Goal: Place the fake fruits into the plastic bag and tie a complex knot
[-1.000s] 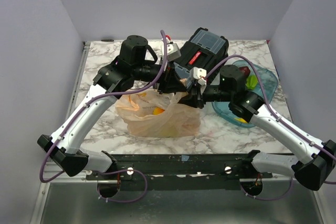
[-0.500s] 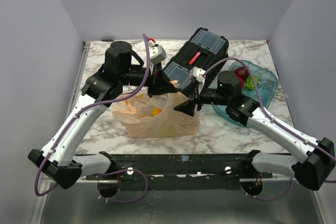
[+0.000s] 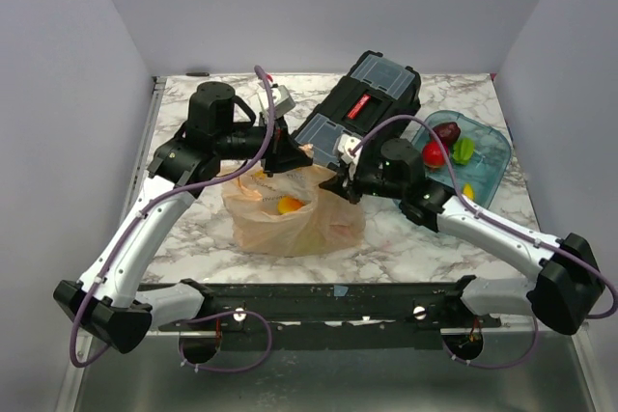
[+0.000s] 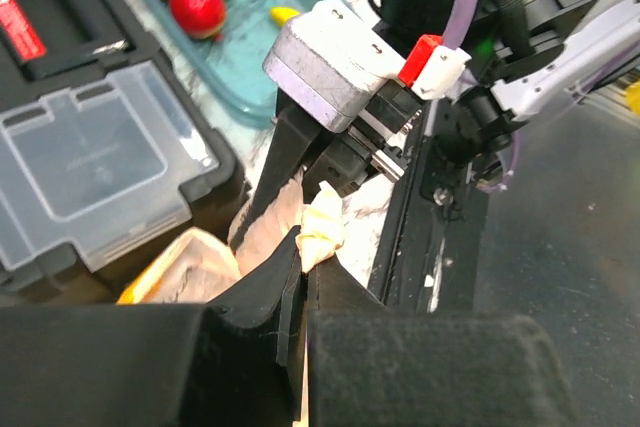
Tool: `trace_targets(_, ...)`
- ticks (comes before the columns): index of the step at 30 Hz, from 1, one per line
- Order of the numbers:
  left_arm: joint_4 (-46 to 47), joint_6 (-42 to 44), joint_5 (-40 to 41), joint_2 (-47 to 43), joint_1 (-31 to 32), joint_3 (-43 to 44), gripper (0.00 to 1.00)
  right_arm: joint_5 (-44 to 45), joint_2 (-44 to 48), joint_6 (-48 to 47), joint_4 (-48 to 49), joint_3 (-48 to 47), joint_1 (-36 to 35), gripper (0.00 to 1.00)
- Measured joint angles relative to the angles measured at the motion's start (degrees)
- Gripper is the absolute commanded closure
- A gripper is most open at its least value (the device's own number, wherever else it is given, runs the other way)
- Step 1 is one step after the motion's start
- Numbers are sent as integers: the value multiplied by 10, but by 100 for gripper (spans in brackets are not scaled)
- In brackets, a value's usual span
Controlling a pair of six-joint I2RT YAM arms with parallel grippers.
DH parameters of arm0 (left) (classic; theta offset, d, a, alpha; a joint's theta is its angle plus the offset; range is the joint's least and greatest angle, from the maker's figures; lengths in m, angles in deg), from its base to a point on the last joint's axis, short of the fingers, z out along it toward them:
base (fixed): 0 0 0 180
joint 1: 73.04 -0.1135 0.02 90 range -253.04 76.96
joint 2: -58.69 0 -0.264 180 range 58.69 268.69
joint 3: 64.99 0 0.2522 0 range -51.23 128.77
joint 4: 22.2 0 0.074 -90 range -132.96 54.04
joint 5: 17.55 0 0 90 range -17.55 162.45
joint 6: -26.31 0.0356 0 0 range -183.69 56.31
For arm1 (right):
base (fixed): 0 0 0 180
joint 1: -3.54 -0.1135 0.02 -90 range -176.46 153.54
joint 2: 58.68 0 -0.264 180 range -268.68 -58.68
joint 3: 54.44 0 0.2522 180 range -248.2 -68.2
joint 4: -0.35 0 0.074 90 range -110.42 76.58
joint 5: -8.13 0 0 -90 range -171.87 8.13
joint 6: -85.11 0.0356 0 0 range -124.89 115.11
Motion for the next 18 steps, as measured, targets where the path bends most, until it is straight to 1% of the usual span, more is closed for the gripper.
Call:
trace_targets(5,-16,16,30,-2,-13,-26,100,57,-50,-38,36,1,-2,99)
trace_targets(9,-21,28,49,2,-16,-27,100,62,-84,-49,62,-10,3,99)
trace_targets(13,-14,47,74,18,-23,-27,100,52,-149,-59,85,-68,40,100)
trace_targets(18,14,59,98,67,-44,-7,100,29,-215,-90,98,-136,86,99)
